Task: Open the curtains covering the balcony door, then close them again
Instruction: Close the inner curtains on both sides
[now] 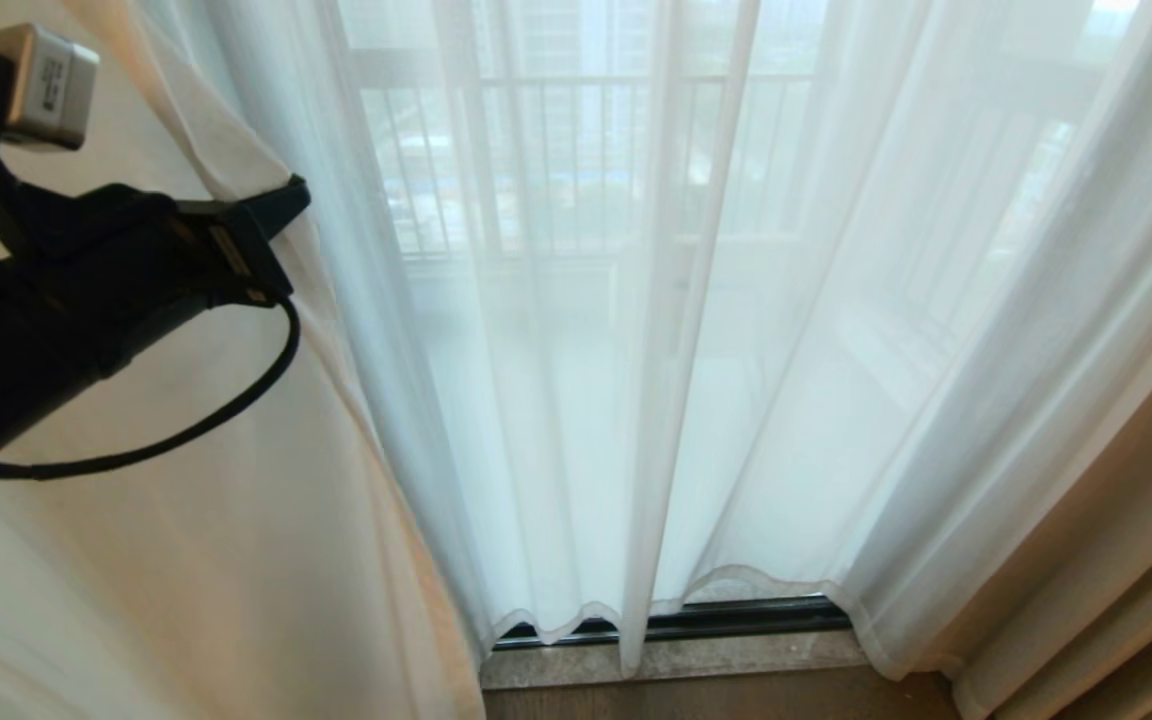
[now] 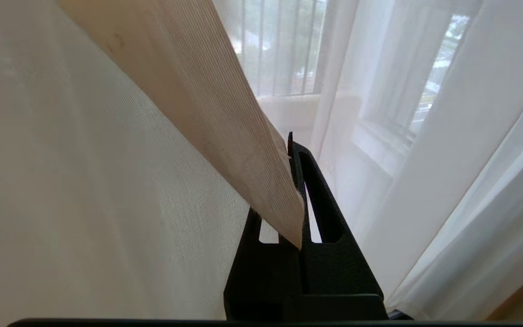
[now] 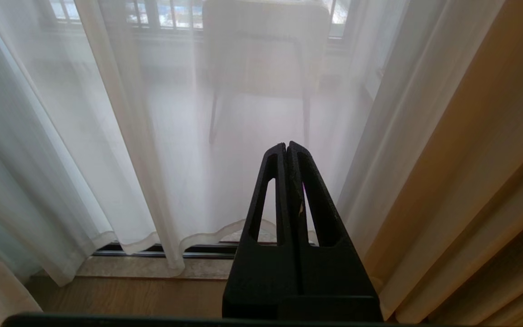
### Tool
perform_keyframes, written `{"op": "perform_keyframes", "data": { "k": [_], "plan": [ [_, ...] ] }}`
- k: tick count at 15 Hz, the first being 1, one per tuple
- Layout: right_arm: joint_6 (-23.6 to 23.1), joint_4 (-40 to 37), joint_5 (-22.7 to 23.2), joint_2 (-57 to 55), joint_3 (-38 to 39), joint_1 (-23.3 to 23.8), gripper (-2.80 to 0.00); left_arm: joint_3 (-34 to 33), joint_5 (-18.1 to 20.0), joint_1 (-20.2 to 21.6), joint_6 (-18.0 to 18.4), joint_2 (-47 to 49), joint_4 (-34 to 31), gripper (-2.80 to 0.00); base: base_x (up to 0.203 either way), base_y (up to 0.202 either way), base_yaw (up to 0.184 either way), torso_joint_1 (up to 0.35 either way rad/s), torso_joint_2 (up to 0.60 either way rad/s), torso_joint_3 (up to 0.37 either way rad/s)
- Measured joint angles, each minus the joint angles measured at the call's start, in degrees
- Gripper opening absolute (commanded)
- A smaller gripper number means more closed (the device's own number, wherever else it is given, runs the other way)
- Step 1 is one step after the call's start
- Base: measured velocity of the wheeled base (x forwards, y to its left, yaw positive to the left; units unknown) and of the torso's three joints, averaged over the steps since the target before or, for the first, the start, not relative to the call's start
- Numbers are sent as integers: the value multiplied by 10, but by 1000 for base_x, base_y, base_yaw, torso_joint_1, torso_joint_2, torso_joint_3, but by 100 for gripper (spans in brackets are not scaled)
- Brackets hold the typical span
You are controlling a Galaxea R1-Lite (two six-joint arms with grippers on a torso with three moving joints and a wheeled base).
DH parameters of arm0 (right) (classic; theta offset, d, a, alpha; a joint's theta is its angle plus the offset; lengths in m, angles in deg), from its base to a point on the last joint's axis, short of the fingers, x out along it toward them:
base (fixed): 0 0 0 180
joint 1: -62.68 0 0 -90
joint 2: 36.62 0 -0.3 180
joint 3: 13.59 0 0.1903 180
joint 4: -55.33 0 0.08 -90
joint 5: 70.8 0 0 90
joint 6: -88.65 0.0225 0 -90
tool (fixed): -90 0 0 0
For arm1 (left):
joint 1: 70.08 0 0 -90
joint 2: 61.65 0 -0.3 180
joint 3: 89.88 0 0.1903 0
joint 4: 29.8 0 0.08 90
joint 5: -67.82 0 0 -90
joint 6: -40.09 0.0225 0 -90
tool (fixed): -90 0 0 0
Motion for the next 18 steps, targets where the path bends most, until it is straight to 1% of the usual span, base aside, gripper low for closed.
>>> {"op": "perform_keyframes", "data": {
  "k": [2,8,11,14,18],
  "plan": [
    [0,0,0,0,0,0,-280,24,-10,-28,0,21,0,-280,0,0,0,0,0,0],
    [0,0,0,0,0,0,-280,104,-15,-100,-1,97,8,-280,0,0,0,0,0,0],
    [0,0,0,0,0,0,-280,142,-18,-123,-2,135,13,-280,0,0,0,0,0,0],
    [0,0,0,0,0,0,-280,173,-19,-135,-3,166,13,-280,0,0,0,0,0,0],
    [0,0,0,0,0,0,-280,195,-19,-154,-10,195,15,-280,0,0,0,0,0,0]
  ]
}}
